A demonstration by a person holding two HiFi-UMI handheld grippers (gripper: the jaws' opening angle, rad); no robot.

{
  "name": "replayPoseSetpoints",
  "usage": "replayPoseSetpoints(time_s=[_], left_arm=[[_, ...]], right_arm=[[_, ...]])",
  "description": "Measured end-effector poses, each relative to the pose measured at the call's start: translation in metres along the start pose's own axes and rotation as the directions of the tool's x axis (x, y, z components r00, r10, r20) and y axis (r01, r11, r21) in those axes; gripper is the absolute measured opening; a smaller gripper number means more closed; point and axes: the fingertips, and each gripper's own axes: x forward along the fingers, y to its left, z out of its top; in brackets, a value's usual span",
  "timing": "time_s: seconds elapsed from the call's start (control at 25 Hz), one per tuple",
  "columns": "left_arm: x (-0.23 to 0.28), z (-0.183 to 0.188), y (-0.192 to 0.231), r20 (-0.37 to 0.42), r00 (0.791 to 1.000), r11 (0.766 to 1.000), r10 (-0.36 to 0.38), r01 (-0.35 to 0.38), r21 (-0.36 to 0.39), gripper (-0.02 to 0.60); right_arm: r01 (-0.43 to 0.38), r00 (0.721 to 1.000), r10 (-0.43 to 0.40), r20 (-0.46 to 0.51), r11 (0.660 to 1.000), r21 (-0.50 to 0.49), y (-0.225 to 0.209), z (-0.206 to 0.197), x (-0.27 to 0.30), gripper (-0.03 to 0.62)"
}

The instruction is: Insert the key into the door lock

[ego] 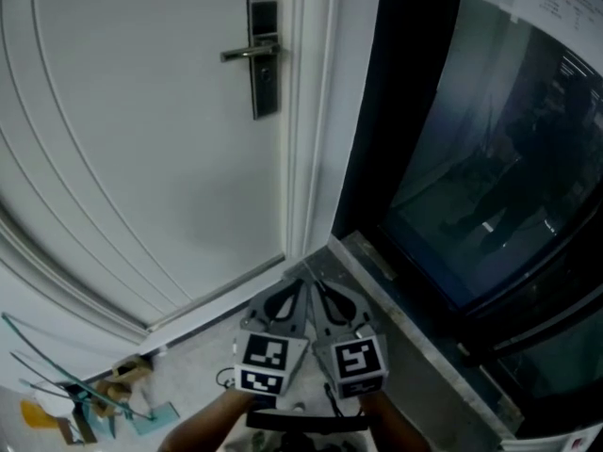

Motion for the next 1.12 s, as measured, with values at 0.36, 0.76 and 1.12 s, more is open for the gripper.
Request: replayPoseSetpoints(time_s=[0.36,0.76,1.12], left_arm=[[0.031,0.021,0.063,0.027,0.999,0.999,-0.036,0.036,-0.006,0.003],[0.051,0.043,0.135,0.063,0.996,0.998,-0.066,0.067,-0.01,0.003],[0.061,0.058,0.177,0.086,0.994,0.997,-0.069,0.071,-0.019,0.003]], right_arm=[[0.026,0.999,-0.029,-0.018,0.985,-0.173,0.002,0.026,0.071,0.026],[0.074,0.996,-0.09,-0.028,0.928,-0.366,0.004,0.063,0.141,0.025],[0.124,0.991,-0.134,0.021,0.83,-0.543,-0.002,0.095,0.177,0.025]])
